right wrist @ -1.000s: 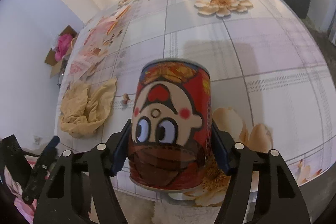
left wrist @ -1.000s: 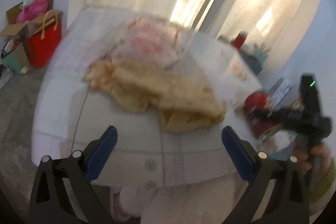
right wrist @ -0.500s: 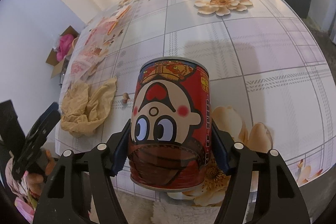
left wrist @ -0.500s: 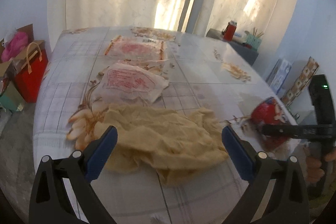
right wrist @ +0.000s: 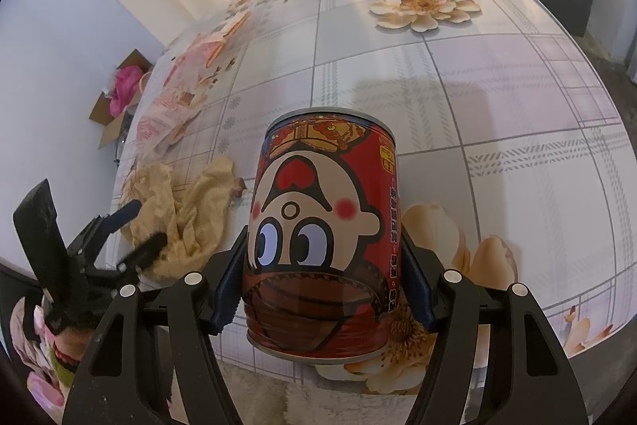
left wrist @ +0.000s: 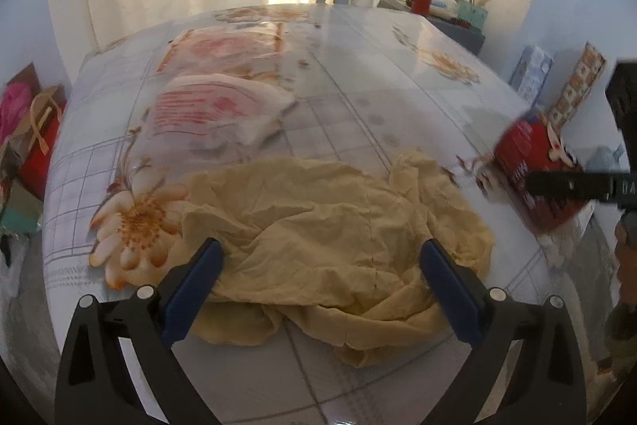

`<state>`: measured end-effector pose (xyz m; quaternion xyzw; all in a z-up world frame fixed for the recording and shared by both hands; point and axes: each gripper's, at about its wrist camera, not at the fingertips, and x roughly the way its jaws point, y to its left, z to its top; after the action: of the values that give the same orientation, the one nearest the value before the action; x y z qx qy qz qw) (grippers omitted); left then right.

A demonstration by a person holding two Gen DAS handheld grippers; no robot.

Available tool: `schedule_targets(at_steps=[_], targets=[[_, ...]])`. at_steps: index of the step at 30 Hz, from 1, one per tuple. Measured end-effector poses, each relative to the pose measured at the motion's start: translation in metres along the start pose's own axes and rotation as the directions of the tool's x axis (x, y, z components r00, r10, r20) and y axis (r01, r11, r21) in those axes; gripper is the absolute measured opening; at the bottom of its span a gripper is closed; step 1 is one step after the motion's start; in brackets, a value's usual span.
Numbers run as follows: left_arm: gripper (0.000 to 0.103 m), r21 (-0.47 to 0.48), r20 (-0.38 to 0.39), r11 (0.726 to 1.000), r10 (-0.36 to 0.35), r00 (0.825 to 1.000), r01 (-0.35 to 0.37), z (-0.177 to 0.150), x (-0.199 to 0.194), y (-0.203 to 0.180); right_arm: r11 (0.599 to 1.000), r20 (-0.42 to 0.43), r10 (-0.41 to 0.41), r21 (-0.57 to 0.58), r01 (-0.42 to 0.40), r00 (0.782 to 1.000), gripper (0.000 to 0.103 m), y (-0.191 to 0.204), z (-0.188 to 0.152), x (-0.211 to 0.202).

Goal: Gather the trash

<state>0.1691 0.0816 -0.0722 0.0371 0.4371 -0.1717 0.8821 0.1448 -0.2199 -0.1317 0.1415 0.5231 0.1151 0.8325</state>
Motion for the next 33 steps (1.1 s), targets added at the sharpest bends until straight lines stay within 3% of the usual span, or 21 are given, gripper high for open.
schedule_targets(at_steps=[6, 15, 20, 23, 25, 28, 30, 31, 32, 33], targets=[[0.096, 0.036, 0.003, 0.999, 0.031, 1.000, -0.031, -0.010, -0.005, -0.027, 1.000, 0.005, 0.006, 0.000, -0.006, 1.000, 0.063, -0.001, -0.001, -0.001], [0.056, 0.067, 0.042, 0.997, 0.039, 0.998, -0.042, -0.021, -0.013, -0.046, 1.000, 0.009, 0.016, 0.002, -0.016, 1.000, 0.063, -0.003, -0.001, -0.002], [0.023, 0.078, 0.027, 0.997, 0.002, 1.000, -0.004, -0.018, -0.014, -0.050, 1.000, 0.013, 0.020, 0.000, -0.020, 1.000, 0.063, -0.003, -0.002, -0.002], [0.015, 0.059, 0.035, 0.998, 0.015, 0.999, -0.017, -0.015, -0.017, -0.049, 1.000, 0.016, 0.023, 0.001, -0.023, 1.000, 0.063, -0.003, -0.002, -0.002], [0.013, 0.068, 0.085, 0.995, 0.071, 0.994, -0.077, -0.010, -0.025, -0.050, 1.000, 0.017, 0.024, 0.001, -0.024, 1.000, 0.063, -0.003, -0.002, -0.002], [0.013, 0.117, 0.178, 0.970, 0.189, 0.966, -0.211, -0.005, -0.040, -0.056, 1.000, 0.018, 0.025, 0.002, -0.025, 1.000, 0.063, -0.003, -0.002, -0.002], [0.013, 0.196, 0.218, 0.925, 0.283, 0.934, -0.326, -0.007, -0.040, -0.067, 1.000, 0.019, 0.027, 0.002, -0.027, 0.999, 0.063, -0.003, -0.003, -0.002], [0.013, 0.258, 0.242, 0.883, 0.334, 0.911, -0.393, -0.009, -0.035, -0.075, 1.000, 0.020, 0.027, 0.002, -0.027, 0.999, 0.063, -0.002, -0.003, -0.002], [0.013, 0.312, 0.253, 0.848, 0.361, 0.898, -0.429, -0.013, -0.029, -0.082, 1.000, 0.020, 0.026, 0.002, -0.026, 0.999, 0.063, -0.002, -0.003, -0.002], [0.013, 0.355, 0.253, 0.826, 0.365, 0.896, -0.437, -0.017, -0.023, -0.088, 1.000, 0.020, 0.028, 0.002, -0.028, 0.999, 0.063, -0.003, -0.003, -0.003]])
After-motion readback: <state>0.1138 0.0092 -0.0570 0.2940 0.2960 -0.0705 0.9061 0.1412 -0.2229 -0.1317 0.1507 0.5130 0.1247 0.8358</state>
